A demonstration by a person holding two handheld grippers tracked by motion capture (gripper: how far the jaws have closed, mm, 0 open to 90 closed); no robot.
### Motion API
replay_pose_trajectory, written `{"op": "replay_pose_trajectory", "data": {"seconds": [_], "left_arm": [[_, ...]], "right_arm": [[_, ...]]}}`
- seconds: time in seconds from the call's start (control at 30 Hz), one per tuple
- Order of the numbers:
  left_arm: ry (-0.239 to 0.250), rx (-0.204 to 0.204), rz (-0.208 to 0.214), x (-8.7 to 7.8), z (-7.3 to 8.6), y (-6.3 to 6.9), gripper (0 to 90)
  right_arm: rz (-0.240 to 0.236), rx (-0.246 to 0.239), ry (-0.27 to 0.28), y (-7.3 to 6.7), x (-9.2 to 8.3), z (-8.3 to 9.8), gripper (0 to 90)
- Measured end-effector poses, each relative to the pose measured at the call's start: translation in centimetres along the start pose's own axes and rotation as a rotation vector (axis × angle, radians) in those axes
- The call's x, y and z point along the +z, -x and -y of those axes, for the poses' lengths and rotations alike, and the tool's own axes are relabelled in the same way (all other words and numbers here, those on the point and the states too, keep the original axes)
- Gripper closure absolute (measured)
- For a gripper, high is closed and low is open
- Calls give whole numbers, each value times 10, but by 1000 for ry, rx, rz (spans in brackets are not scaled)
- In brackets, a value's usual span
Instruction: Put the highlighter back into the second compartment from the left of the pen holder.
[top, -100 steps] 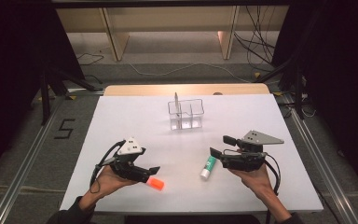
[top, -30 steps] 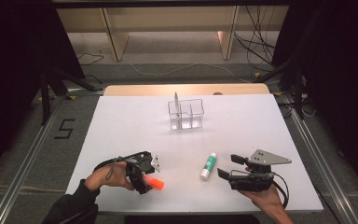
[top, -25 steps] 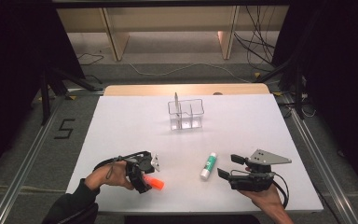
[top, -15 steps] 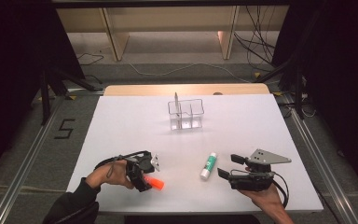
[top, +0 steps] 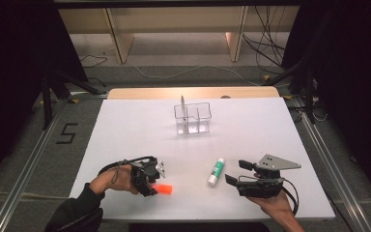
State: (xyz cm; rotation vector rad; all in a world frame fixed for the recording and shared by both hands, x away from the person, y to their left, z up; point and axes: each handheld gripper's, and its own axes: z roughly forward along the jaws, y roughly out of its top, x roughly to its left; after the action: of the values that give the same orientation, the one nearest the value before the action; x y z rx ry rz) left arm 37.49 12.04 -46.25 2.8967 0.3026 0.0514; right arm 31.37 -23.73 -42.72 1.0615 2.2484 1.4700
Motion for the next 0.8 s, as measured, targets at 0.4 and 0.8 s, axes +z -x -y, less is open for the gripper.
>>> {"op": "replay_pose_trajectory", "data": {"seconds": [0.4, 0.8], "left_arm": [[-21, 77, -13, -1, -3, 4, 659], [272, -116, -102, -26, -11, -8, 660]], "right_arm": [[3, -2, -7, 0, 0, 0, 251], [10, -1, 2, 1, -1, 0, 251]]}}
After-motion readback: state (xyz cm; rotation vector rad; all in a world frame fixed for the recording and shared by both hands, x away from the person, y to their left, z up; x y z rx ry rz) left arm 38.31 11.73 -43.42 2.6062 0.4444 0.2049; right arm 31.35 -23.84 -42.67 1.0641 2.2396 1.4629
